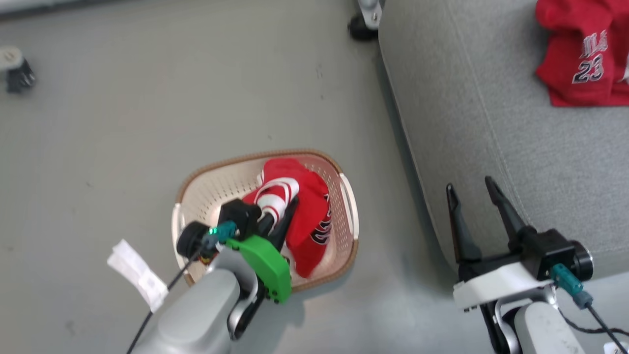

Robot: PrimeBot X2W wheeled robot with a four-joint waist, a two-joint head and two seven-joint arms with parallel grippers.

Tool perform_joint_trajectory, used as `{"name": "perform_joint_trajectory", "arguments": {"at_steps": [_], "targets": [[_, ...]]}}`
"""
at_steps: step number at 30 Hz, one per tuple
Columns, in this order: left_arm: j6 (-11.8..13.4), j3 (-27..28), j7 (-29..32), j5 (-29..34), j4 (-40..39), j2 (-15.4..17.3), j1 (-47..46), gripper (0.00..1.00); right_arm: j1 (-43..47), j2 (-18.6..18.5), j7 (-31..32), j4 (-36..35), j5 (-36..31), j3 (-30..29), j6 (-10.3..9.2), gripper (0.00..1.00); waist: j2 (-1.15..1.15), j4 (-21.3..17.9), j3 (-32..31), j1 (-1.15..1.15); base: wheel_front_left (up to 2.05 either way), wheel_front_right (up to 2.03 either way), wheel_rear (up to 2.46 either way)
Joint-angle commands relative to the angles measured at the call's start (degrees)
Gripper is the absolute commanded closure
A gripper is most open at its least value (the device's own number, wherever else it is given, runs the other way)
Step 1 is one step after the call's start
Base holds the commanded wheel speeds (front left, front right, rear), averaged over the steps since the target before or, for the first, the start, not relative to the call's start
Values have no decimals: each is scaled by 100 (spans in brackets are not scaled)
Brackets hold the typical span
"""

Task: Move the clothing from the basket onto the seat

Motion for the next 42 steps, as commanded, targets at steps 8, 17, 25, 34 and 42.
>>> {"name": "perform_joint_trajectory", "arguments": {"at_steps": [8, 17, 25, 34, 42], "targets": [[255, 598, -19, 762, -918, 48, 1067, 100, 577, -20, -17, 210, 33, 220, -8, 0, 0, 363, -2149, 0, 0, 0, 0], [373, 923, -19, 1298, -1874, 197, 1345, 100, 724, -18, -17, 219, 54, 390, -8, 0, 0, 467, -2294, 0, 0, 0, 0], [282, 808, 7, 1514, -2522, 251, 1301, 100, 731, -23, -17, 305, 107, 647, -8, 0, 0, 613, -2335, 0, 0, 0, 0], [244, 604, 203, 1647, -3490, 297, 1058, 100, 445, -164, -17, 579, 174, 988, -8, 0, 0, 739, -2269, 0, 0, 0, 0], [222, 405, 527, 1713, -4442, 377, 1000, 100, 309, -336, -17, 803, 212, 1086, -8, 0, 0, 873, -2219, 0, 0, 0, 0]]}}
